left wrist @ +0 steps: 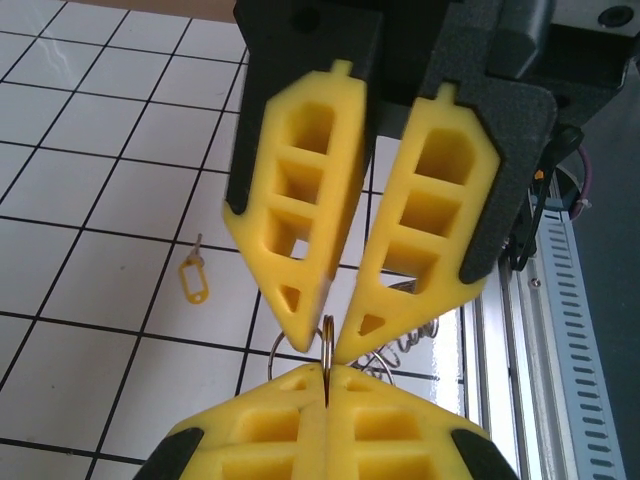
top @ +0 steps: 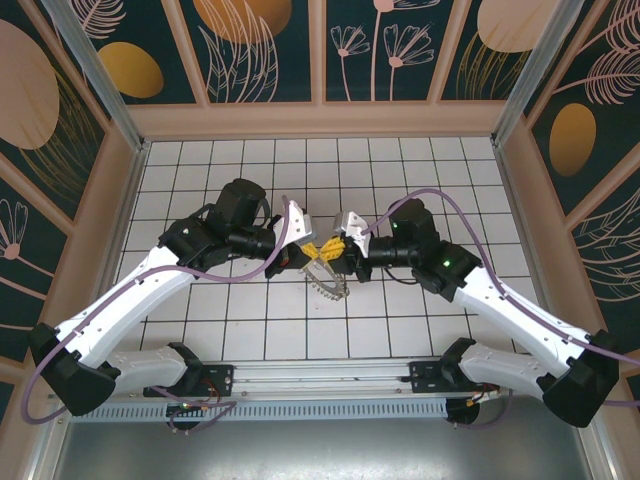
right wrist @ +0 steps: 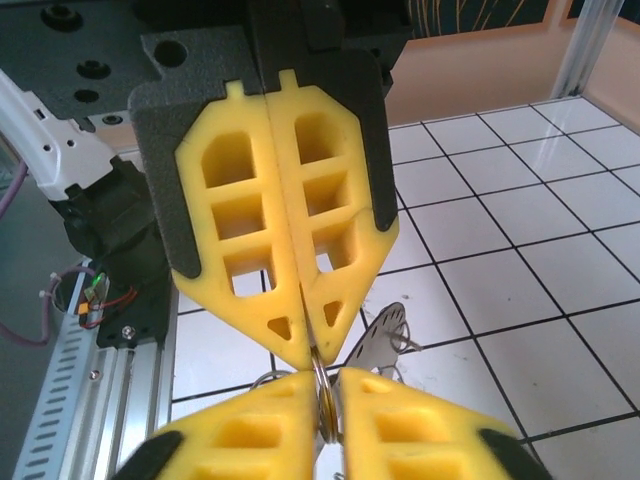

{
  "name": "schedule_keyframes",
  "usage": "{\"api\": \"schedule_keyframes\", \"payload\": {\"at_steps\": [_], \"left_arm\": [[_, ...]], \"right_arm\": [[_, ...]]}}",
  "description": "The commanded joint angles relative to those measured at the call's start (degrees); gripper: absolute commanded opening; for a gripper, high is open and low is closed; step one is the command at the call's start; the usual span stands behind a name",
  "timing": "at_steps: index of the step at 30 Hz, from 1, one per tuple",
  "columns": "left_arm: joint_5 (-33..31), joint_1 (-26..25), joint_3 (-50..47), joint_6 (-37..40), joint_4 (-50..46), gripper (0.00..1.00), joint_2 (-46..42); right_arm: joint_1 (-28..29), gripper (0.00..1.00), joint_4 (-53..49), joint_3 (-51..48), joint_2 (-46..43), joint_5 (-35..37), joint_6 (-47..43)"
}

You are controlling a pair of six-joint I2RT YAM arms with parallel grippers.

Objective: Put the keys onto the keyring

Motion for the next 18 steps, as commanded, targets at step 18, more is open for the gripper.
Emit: {"api": "schedule_keyframes", "payload": {"at_steps": [18], "left_arm": [[4.5,-0.5,-16.4,-17.1,29.8,0.1,-15.6]], "right_arm": [[-3.1,0.0,32.1,-9.6,-10.3,-12.1,18.1]]}}
